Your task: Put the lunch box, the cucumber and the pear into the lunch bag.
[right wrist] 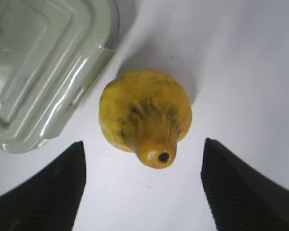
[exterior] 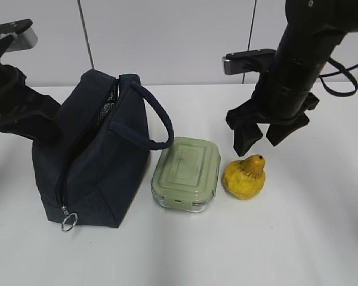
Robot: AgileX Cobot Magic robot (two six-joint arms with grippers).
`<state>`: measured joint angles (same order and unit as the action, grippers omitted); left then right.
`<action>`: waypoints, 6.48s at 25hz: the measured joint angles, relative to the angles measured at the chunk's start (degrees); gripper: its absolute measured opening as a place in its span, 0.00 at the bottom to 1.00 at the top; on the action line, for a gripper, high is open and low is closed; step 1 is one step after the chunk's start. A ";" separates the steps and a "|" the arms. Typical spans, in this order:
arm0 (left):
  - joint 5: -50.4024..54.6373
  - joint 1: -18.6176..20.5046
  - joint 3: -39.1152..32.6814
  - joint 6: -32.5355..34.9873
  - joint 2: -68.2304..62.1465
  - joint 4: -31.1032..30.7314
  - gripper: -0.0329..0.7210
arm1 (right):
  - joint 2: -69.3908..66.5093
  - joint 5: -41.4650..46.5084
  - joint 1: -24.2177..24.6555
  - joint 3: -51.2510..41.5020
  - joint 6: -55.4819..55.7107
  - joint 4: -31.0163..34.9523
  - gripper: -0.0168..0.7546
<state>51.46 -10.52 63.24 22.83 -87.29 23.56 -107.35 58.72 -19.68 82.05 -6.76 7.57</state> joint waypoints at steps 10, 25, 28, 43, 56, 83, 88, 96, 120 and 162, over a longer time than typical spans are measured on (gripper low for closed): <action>0.18 0.00 0.00 0.00 0.00 0.00 0.04 | -2.45 -4.84 0.14 -2.68 -2.26 2.40 0.76; 0.18 0.00 0.00 0.00 0.00 -0.24 0.04 | -2.65 -2.28 0.22 0.07 -1.63 1.12 0.27; 0.18 0.00 0.00 0.00 0.00 -0.24 0.04 | 2.33 -1.90 0.22 4.57 -1.60 2.64 0.27; 0.18 0.00 0.00 0.00 0.00 -0.30 0.04 | -3.27 -10.65 -11.55 19.37 -25.70 34.30 0.27; 0.18 0.00 0.00 0.00 0.00 -0.40 0.04 | -9.92 -8.18 -12.08 19.70 -22.37 28.62 0.58; 0.23 0.00 0.00 0.00 0.00 -0.62 0.04 | -4.08 -10.06 13.28 -29.40 -54.09 84.77 0.75; 0.23 0.00 0.00 0.00 0.00 -0.62 0.04 | -7.10 -9.30 13.28 -29.40 -57.76 88.38 0.75; 0.23 0.00 0.00 0.00 0.00 -0.62 0.04 | -11.31 -8.79 11.78 -24.85 -59.33 88.93 0.75; 0.23 0.00 0.00 0.00 0.00 -1.21 0.04 | 3.00 -6.43 19.12 -17.80 -53.13 76.86 0.48; -1.05 0.00 0.00 0.00 0.00 0.40 0.03 | -13.55 -8.80 -12.77 22.48 -8.91 26.98 0.57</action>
<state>50.41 -10.52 63.24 22.83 -87.29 23.96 -120.90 49.91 -32.45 104.53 -15.67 34.55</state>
